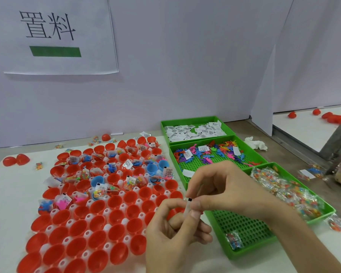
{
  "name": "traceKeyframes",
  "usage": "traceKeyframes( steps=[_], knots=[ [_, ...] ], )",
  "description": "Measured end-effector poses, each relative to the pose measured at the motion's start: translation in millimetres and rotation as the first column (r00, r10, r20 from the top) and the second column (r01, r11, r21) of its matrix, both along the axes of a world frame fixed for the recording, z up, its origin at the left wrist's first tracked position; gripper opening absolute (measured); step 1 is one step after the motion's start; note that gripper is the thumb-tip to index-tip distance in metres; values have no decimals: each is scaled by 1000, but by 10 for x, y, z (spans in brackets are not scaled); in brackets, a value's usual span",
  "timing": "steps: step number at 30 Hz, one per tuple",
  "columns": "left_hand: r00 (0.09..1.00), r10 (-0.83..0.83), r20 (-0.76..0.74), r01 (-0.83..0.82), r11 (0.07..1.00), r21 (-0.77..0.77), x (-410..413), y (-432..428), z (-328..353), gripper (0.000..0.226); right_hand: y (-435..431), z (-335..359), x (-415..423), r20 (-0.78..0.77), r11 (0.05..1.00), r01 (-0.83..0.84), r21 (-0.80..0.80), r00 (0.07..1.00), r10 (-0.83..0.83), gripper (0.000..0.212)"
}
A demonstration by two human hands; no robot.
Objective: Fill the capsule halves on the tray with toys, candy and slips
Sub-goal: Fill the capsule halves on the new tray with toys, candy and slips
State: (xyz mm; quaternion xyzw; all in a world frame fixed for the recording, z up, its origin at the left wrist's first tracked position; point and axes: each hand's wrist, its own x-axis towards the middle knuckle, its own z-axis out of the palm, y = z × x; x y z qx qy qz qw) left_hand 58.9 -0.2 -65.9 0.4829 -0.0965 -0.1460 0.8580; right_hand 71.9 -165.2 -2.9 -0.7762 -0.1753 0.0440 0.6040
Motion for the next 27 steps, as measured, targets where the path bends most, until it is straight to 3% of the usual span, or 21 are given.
traceKeyframes(
  steps=[4, 7, 8, 10, 11, 13, 18, 20, 24, 27],
  knots=[
    [1000, -29, 11, 29, 1000, 12, 14, -3, -26, 34, -41, 30, -10, 19, 1000, -14, 14, 1000, 14, 17],
    [993, -116, 28, 116, 993, 4, 3, -13, -26, 24, -194, 63, 13, 58, 989, 145, -12, 988, -144, 4],
    [986, -165, 33, 165, 986, 0, -8, -17, -23, 22, -268, 74, 17, 62, 974, 212, -77, 976, -208, 5],
    [962, -269, 39, 269, 963, -1, -38, -29, -13, 19, -442, 78, 4, 44, 897, 235, -374, 971, -236, 5],
    [950, -310, 39, 310, 951, 2, -49, -32, -8, 20, -506, 77, -13, -21, 835, 163, -525, 979, -204, 9],
    [933, -356, 57, 355, 934, 23, -60, -46, -23, 24, -550, 72, -51, -218, 746, -47, -664, 967, -133, 19],
    [913, -381, 143, 361, 921, 147, -36, -55, -27, 17, -404, -11, -22, -374, 674, -258, -692, 927, -30, 19],
    [916, -384, 113, 369, 920, 132, -14, -39, -31, 22, -355, -55, -9, -394, 658, -300, -691, 919, 4, 11],
    [916, -389, 102, 384, 921, 68, -43, -25, 14, 9, -334, -70, -4, -406, 655, -325, -682, 913, 31, 25],
    [936, -349, 53, 348, 937, 23, -28, -18, 31, 10, -355, -72, -5, -405, 694, -314, -648, 914, 35, 15]
  ],
)
